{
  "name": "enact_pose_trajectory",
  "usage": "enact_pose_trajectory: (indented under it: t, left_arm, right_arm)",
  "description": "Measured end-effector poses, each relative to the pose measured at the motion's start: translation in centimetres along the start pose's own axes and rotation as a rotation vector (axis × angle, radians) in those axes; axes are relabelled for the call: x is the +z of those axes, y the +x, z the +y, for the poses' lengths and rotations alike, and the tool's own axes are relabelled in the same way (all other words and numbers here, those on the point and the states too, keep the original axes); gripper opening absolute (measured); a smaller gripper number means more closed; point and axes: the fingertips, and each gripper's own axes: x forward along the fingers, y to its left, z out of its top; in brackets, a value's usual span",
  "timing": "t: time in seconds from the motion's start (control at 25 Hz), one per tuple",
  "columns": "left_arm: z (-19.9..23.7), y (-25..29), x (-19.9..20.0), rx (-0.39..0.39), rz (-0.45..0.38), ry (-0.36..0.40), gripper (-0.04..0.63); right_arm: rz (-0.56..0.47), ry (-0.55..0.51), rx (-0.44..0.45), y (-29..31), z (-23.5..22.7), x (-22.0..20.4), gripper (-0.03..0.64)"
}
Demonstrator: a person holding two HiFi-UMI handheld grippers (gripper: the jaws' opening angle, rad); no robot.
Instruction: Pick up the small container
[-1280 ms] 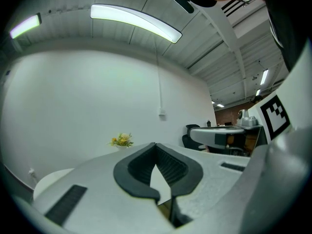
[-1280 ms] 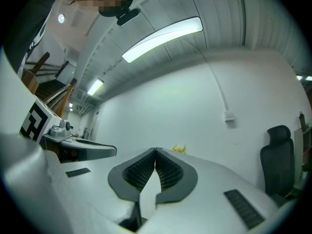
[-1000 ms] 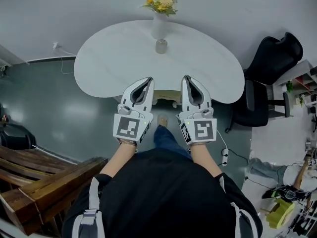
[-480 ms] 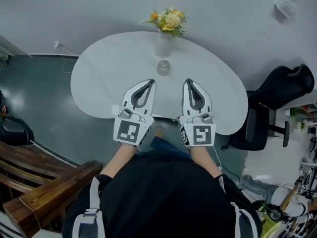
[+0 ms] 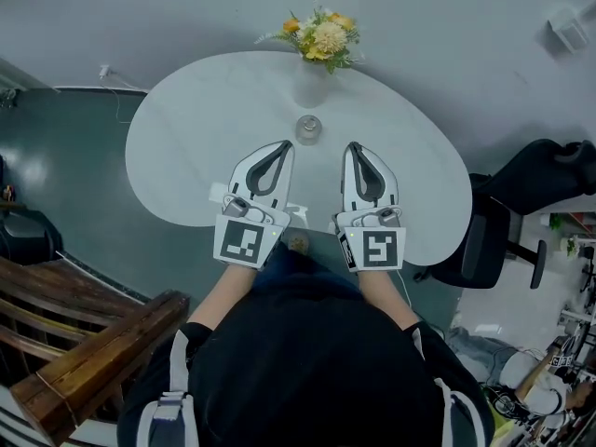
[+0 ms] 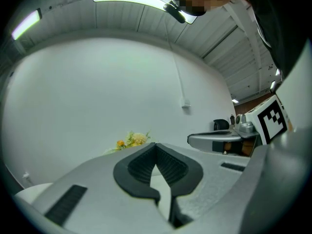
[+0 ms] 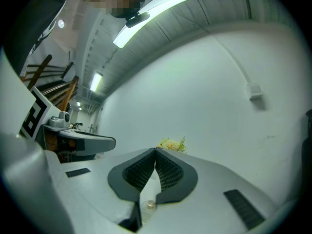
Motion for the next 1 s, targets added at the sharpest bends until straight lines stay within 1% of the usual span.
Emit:
enact_pose_trajectory:
  t: [0.12,0.28,0.4,0.52,0.64,0.76,1.0]
  left_arm:
    - [0.3,0.8,-0.7,-0.002,0.021,-0.001,0.006]
    - [0.8,1.4,-0.7,-0.017,0.023,-0.004,0.006]
    - [0.8,1.7,-0.8,-0.028,0.032,-0.003,0.006]
    - [0.8,2.1,-1.6,-0.036,0.053,-0.008,0.006]
    - [1.0,2.5,-2.0,-0.052,0.051,-0.018,0.006]
    - [1.4,3.0,-2.5,-0.075,0.040,-0.017,0.006]
    - [2.0,4.5,-4.3,-0.091,0.067,-0.006,0.007]
  right_arm:
    - [0.043,-0.003,0.018,0.4,0.2,-1.0,0.021]
    - [0.022,0.005,0.018,1.2,0.1,-0.9,0.021]
    - [0.024,0.008,0.010,1.4,-0.1,-0.9,0.021]
    - [0.056,0.010,0.006,1.6,-0.3,-1.9,0.021]
    - [0.047,0.024,-0.008,2.1,-0.6,-2.3,0.021]
    - [0.052,0.012,-0.011,2.6,-0.7,-2.9,0.021]
    - [0.066,0.004,-0.013,3.4,-1.0,-5.0,0.021]
